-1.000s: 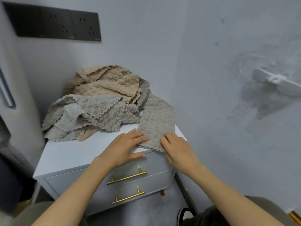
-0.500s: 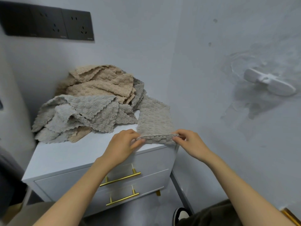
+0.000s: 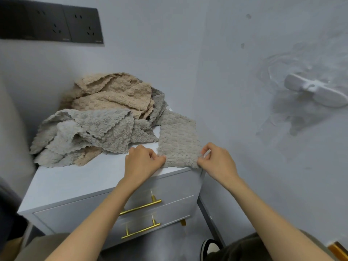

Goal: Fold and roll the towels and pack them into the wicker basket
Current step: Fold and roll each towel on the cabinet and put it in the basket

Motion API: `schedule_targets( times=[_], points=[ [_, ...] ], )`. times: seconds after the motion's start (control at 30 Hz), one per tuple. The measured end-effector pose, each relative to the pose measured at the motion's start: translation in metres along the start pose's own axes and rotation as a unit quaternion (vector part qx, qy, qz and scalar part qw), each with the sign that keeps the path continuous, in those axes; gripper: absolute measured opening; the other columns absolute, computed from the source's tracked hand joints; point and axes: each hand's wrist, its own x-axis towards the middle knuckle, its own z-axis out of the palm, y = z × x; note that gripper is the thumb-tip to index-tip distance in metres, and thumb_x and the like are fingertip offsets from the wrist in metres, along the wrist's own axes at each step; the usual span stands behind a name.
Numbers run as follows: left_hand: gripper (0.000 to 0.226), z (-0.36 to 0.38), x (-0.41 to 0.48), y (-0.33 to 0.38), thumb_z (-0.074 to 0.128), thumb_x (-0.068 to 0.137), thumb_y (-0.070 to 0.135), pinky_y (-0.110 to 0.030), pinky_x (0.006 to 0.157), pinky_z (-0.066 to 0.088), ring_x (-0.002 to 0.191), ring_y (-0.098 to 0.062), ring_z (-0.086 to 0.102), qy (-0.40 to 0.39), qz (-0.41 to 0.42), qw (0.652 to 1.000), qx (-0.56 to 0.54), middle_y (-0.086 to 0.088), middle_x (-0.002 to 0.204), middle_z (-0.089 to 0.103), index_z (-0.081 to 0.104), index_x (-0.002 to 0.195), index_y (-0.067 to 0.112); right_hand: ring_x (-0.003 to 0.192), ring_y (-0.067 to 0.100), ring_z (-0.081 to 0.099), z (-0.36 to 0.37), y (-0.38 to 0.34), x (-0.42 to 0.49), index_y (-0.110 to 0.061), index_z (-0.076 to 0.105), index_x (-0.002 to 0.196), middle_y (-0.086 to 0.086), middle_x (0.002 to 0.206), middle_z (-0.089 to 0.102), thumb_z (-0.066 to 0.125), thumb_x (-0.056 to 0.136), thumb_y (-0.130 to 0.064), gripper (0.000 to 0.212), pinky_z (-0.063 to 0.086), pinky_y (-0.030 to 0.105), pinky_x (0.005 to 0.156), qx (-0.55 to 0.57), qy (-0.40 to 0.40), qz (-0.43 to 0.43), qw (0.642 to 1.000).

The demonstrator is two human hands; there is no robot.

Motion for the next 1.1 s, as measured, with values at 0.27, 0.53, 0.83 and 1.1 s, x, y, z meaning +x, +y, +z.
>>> schedule_targets(
  times=[0.27, 0.53, 0.83, 1.1],
  points=[
    [0.021, 0.007, 0.000, 0.000, 0.065, 0.081, 0.005, -0.033, 0.075, 0.047, 0.089, -0.018, 0.052, 0.008, 0.324, 0.945, 0.035, 0.006, 0.095, 0.065, 0.070, 0.095, 0.019, 0.084, 0.023, 0.055, 0.015, 0.002, -0.005, -0.017, 0.064, 0.094, -0.001, 0.091, 0.061, 0.044, 0.077, -0.009, 0.027, 0.048, 0.033, 0.064, -0.106, 0.081, -0.326, 0.936],
    [0.035, -0.008, -0.006, -0.011, 0.054, 0.092, 0.035, -0.023, 0.105, 0.034, 0.123, -0.007, 0.052, -0.065, 0.306, 0.948, 0.065, 0.012, 0.127, 0.062, 0.062, 0.126, 0.027, 0.090, 0.022, 0.065, 0.011, 0.013, -0.010, -0.012, 0.071, 0.108, 0.000, 0.103, 0.070, 0.073, 0.069, -0.014, 0.039, 0.056, 0.032, 0.071, -0.162, 0.021, -0.383, 0.909],
    [0.034, -0.013, -0.005, -0.014, 0.052, 0.096, 0.026, -0.029, 0.105, 0.040, 0.127, -0.006, 0.047, -0.095, 0.264, 0.959, 0.040, 0.009, 0.128, 0.061, 0.059, 0.129, 0.027, 0.102, 0.020, 0.059, 0.000, 0.024, -0.005, -0.024, 0.066, 0.123, 0.000, 0.112, 0.068, 0.060, 0.091, -0.013, 0.034, 0.050, 0.035, 0.086, -0.092, -0.015, -0.308, 0.947],
    [0.014, -0.013, 0.001, -0.007, 0.056, 0.094, 0.028, -0.008, 0.065, 0.039, 0.074, 0.007, 0.057, -0.077, 0.118, 0.985, -0.100, 0.014, 0.080, 0.068, 0.070, 0.093, 0.025, 0.081, 0.022, 0.058, -0.006, 0.020, 0.004, -0.027, 0.069, 0.093, 0.001, 0.081, 0.070, 0.059, 0.094, -0.023, 0.011, 0.042, 0.024, 0.071, 0.153, -0.097, -0.096, 0.979]
  ],
)
